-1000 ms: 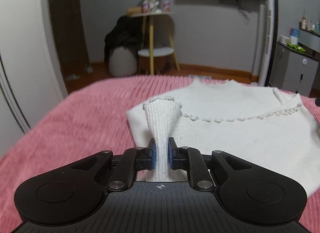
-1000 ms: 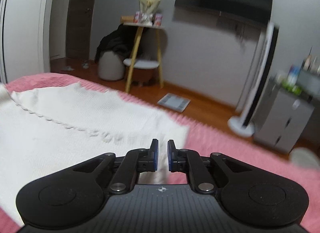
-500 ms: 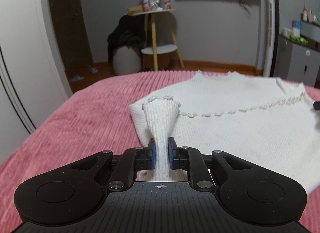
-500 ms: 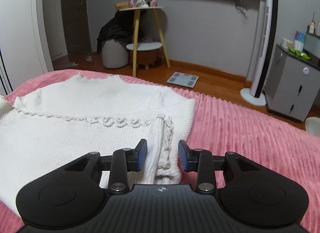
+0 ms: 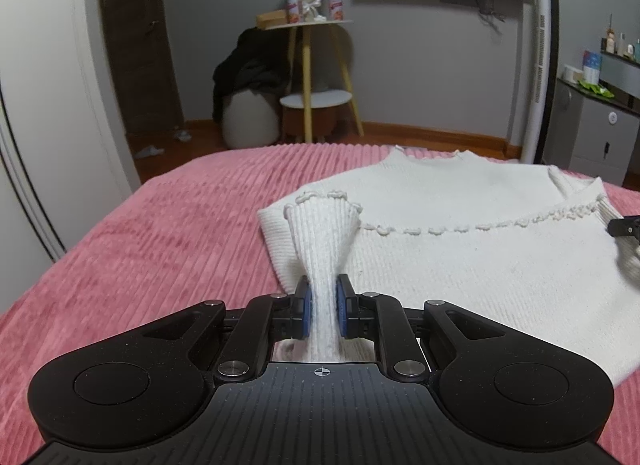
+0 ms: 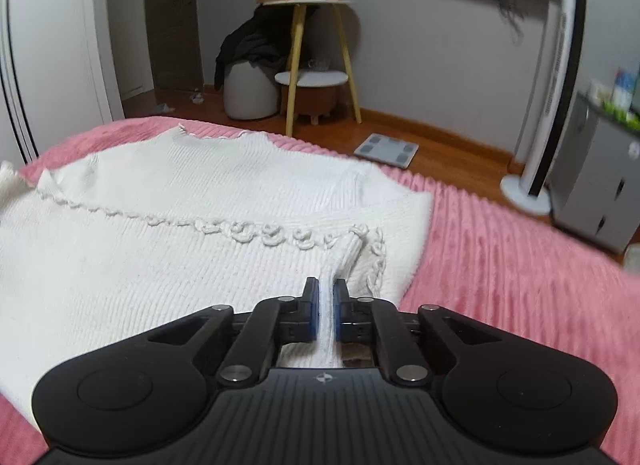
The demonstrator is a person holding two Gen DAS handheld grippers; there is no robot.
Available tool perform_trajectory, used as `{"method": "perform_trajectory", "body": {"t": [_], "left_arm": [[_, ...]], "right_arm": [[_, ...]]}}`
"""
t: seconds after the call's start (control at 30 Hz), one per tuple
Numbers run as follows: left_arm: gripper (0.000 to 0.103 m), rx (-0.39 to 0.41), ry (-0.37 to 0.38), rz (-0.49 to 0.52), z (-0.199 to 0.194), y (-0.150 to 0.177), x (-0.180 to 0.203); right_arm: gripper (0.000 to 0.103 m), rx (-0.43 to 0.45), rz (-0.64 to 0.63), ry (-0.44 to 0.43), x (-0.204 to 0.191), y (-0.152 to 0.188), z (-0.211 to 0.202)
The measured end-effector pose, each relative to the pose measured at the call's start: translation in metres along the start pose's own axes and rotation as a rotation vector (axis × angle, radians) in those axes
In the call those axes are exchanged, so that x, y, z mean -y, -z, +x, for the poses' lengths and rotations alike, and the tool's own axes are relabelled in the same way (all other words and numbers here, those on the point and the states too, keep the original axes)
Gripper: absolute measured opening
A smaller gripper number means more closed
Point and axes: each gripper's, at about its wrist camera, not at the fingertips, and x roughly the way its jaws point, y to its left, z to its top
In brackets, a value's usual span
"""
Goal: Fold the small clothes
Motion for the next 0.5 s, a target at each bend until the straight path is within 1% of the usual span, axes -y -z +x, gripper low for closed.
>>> {"method": "perform_trajectory", "body": {"t": [0.07, 0.17, 0.3, 0.37, 0.5], "left_arm": [[0.015, 0.019, 0.001, 0.001, -0.004, -0.005, -0.002], [0.014, 0.063, -0.001, -0.005, -0.011, -0.018, -0.006], [0.015, 0.117, -0.036, -0.032, -0.004, -0.041, -0.012], [0.015, 0.126, -0.05, -0.039, 0.009, -0.052, -0.012], [0.015, 0.143, -0.109, 0.031, 0.04, -0.066, 0.001]], "right_arm": [[0.006, 0.043, -0.028, 0.015, -0.005, -0.003, -0.009], [0.005, 0.132, -0.092, 0.062, -0.012, -0.015, -0.023], [0.005, 0.232, -0.195, 0.16, -0.026, -0.035, -0.026], [0.005, 0.251, -0.224, 0.198, -0.031, -0.047, -0.018], [0.005, 0.262, -0.229, 0.243, -0.036, -0.07, 0.008]]}}
